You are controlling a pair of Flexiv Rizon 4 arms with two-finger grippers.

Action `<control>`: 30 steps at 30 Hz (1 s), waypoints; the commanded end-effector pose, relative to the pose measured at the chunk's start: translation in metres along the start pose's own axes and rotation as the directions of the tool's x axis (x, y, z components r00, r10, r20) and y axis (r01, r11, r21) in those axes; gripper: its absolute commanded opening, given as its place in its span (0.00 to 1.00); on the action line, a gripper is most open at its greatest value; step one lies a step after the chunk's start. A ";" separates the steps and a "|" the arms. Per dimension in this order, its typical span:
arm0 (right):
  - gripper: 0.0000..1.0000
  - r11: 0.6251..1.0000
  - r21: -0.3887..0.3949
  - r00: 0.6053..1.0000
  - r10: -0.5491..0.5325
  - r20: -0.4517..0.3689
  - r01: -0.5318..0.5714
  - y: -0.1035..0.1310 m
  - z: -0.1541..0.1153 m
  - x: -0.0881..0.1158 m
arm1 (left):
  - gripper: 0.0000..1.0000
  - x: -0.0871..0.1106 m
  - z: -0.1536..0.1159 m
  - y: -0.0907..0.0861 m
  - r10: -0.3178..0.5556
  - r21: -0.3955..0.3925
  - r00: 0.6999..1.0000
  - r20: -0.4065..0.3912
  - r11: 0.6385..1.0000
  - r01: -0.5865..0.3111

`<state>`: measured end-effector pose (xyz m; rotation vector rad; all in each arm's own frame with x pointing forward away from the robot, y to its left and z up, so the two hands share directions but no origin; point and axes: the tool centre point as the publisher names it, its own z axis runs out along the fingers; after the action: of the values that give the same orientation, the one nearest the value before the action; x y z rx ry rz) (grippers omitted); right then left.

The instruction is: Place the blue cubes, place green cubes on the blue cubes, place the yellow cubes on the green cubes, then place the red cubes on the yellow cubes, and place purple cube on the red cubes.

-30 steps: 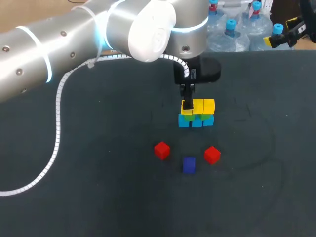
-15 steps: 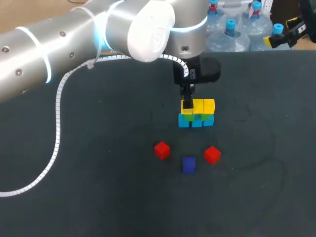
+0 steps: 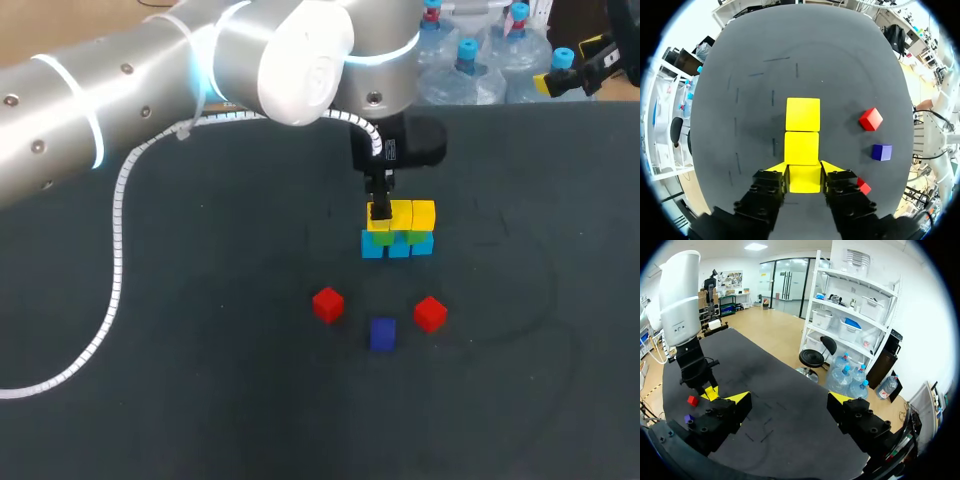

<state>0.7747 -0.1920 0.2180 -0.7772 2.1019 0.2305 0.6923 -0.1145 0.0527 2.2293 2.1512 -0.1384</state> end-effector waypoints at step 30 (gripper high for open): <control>1.00 0.999 0.043 1.000 0.001 -0.002 -0.001 0.004 -0.001 0.000 | 1.00 0.047 -0.101 -0.049 -0.347 -0.253 0.909 0.229 0.881 0.400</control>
<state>0.7747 -0.1920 0.2179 -0.7772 2.1018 0.2304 0.6842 -0.0782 0.1442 1.7365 2.3973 -0.1560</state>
